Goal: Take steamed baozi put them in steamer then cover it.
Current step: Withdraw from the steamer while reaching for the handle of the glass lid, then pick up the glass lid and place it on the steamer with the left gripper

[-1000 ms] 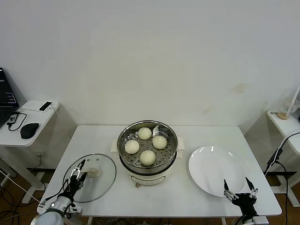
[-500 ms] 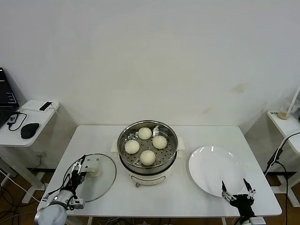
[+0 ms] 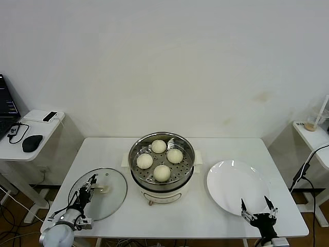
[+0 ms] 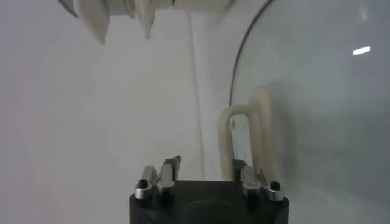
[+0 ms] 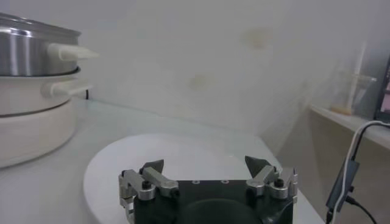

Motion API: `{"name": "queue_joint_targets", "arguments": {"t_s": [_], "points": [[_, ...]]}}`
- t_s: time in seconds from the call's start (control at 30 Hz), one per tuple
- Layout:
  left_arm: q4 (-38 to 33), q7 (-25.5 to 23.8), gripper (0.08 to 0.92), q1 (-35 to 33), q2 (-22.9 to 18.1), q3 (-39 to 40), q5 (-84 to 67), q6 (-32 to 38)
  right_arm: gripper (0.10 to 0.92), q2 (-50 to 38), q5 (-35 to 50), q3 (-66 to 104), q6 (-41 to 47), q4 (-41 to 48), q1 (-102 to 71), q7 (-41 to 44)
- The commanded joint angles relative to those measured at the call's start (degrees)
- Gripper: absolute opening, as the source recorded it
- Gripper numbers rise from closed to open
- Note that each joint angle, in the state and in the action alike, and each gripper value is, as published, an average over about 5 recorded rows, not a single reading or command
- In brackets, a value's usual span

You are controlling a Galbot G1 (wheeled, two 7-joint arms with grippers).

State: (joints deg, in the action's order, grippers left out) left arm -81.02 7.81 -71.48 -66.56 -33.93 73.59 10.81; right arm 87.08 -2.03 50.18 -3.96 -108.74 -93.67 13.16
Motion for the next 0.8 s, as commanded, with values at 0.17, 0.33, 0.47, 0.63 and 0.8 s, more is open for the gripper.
{"name": "queue_joint_targets", "arguments": {"t_s": [0.17, 0.33, 0.47, 0.63, 0.8], "points": [[-4.2, 2.6, 0.207, -2.8, 0.3, -1.3, -1.6, 0.3, 0.823, -0.2, -0.2, -0.7, 0.2, -0.2, 0.2, 0.2], [-7.6, 2.7, 0.149, -4.2, 1.3, -3.4, -2.5, -1.6, 0.823, -0.4, -0.3, -1.1, 0.2, -0.2, 0.2, 0.3], [-10.8, 1.8, 0.149, -5.4, 2.8, -5.9, -4.1, -3.4, 0.823, -0.6, -0.4, -1.4, 0.1, -0.2, 0.2, 0.4], [-16.7, -1.3, 0.149, -7.3, 5.7, -9.3, -8.9, -6.0, 0.823, -0.8, -0.4, -1.7, 0.1, -0.1, 0.3, 0.4], [-23.3, -4.5, 0.149, -8.1, 8.9, -11.4, -14.0, -8.2, 0.823, -0.8, -0.7, -2.2, 0.0, 0.4, 0.6, 0.5]]}}
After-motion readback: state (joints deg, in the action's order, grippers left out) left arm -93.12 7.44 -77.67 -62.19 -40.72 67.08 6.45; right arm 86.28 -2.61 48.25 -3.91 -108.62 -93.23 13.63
